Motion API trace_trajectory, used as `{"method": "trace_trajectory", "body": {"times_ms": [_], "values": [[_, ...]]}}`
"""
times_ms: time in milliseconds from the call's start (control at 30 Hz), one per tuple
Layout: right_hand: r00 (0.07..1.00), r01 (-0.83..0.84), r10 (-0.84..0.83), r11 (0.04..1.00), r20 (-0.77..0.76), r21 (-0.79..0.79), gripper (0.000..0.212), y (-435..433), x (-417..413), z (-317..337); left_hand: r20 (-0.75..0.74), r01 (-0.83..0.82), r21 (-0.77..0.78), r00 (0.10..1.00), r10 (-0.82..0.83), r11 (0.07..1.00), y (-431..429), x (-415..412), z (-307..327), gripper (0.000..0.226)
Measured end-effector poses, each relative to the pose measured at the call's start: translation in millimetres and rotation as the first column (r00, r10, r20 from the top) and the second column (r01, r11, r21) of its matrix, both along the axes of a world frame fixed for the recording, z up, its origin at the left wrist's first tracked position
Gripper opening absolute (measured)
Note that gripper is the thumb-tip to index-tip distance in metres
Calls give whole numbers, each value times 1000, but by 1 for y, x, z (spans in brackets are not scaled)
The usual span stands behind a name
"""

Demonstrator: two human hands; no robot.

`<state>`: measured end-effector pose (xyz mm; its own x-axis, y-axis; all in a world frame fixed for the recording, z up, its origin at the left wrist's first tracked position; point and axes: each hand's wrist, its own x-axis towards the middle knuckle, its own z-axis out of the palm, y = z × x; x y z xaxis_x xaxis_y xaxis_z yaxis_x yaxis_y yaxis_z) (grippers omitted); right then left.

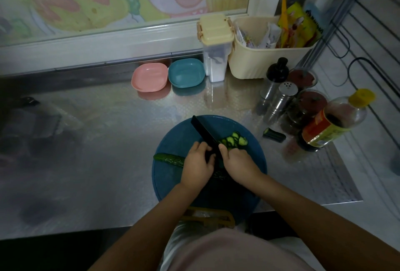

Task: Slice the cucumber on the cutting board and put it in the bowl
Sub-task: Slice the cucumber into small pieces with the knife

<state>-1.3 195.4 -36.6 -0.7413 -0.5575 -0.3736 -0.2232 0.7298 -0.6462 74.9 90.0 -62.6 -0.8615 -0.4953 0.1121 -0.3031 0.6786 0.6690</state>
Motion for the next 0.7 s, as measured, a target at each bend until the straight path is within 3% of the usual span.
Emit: {"method": "trace_trajectory", "body": {"times_ms": [700], "values": [[1000, -15, 15, 998, -10, -58, 63, 28, 12, 1, -8, -22, 8, 1000, 22, 1000, 1, 0, -3, 11]]}}
